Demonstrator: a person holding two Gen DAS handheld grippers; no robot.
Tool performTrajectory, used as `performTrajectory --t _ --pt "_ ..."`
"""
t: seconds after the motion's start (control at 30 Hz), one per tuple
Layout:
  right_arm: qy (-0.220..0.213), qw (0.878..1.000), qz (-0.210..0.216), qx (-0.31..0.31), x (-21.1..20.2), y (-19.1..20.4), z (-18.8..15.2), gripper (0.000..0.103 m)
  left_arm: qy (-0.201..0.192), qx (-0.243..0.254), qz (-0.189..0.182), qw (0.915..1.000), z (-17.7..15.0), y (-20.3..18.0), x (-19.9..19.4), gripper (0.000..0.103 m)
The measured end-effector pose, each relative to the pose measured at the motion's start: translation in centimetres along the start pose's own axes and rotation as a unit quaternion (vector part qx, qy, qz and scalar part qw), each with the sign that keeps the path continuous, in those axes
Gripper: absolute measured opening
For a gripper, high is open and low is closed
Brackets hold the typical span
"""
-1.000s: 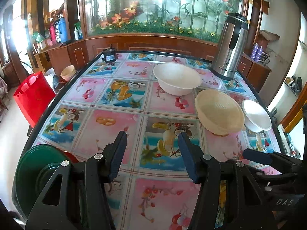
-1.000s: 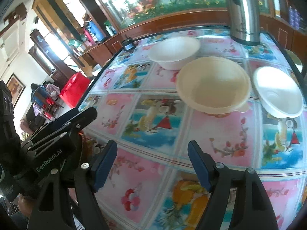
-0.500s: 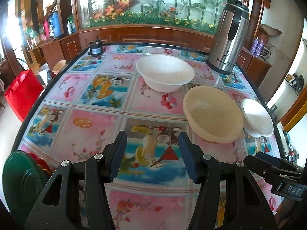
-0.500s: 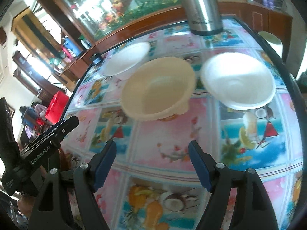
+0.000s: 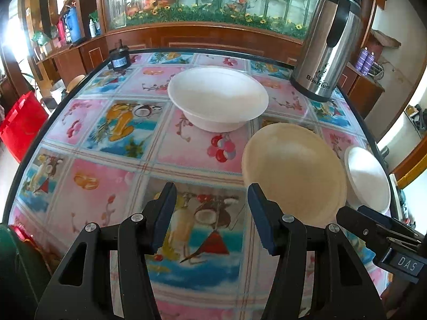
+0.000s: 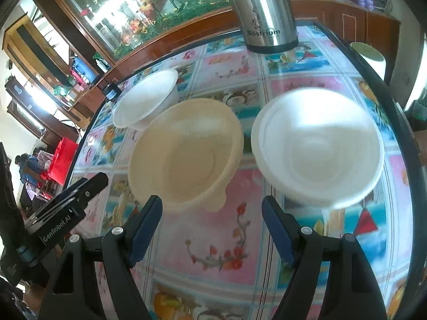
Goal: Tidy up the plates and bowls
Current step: 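Close the left tool on the rim of the beige bowl, then lift the beige bowl with the left tool and carry it over the green bowl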
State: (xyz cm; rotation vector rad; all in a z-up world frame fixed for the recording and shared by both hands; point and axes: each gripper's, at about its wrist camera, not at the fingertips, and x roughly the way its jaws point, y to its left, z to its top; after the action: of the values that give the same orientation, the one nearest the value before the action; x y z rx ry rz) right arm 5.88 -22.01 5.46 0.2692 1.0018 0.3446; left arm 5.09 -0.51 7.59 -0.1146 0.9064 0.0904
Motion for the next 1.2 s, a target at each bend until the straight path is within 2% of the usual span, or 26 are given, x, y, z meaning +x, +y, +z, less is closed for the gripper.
performTrajectory --t 0.33,0.4,0.5,0.57,0.6,0.63,0.67,0.7,0.77,0.93,1.2 --pt "-0.004 1.0 0.004 0.008 1.3 -0.7 1.5 0.077 0.018 0.002 -0.012 0.9998 1.3 -1.6 2.5 0.056" --pt "-0.002 1.0 0.007 0.004 1.7 -0.6 1.7 0.074 0.022 0.002 -0.014 0.9997 1.4 -1.8 2.9 0.056" --pt "0.0 1.0 0.007 0.0 2.1 -0.6 2.1 0.064 0.024 0.005 -0.019 0.9995 1.6 -2.2 3.4 0.056" --pt "-0.001 1.0 0.01 -0.002 2.3 -0.6 2.3 0.052 0.028 0.005 -0.027 0.9992 1.7 -2.3 3.7 0.056" --pt "-0.001 1.0 0.01 -0.002 2.4 -0.6 2.4 0.049 0.027 0.005 -0.033 0.9991 1.7 -2.4 3.8 0.056" --pt "0.001 1.0 0.009 -0.004 2.4 -0.6 2.4 0.043 0.024 0.008 -0.033 0.9991 1.8 -2.5 3.9 0.049" --pt "0.002 1.0 0.006 -0.008 2.5 -0.6 2.4 0.036 0.021 0.013 -0.031 0.9992 1.8 -2.6 3.9 0.038" --pt "0.004 1.0 0.003 -0.012 2.6 -0.6 2.4 0.034 0.025 0.021 -0.028 0.9991 1.7 -2.8 4.1 0.011" --pt "0.009 1.0 0.001 -0.019 2.7 -0.5 2.2 0.03 0.03 0.024 -0.029 0.9989 1.4 -2.8 4.3 0.011" --pt "0.005 0.999 -0.001 -0.034 1.9 0.3 1.4 0.029 0.036 0.014 -0.042 0.9984 0.9 -1.8 3.9 0.011" --pt "0.0 0.998 0.004 -0.058 0.1 2.3 -1.1 0.029 0.029 0.007 -0.051 0.9983 -1.1 0.0 0.3 0.011"
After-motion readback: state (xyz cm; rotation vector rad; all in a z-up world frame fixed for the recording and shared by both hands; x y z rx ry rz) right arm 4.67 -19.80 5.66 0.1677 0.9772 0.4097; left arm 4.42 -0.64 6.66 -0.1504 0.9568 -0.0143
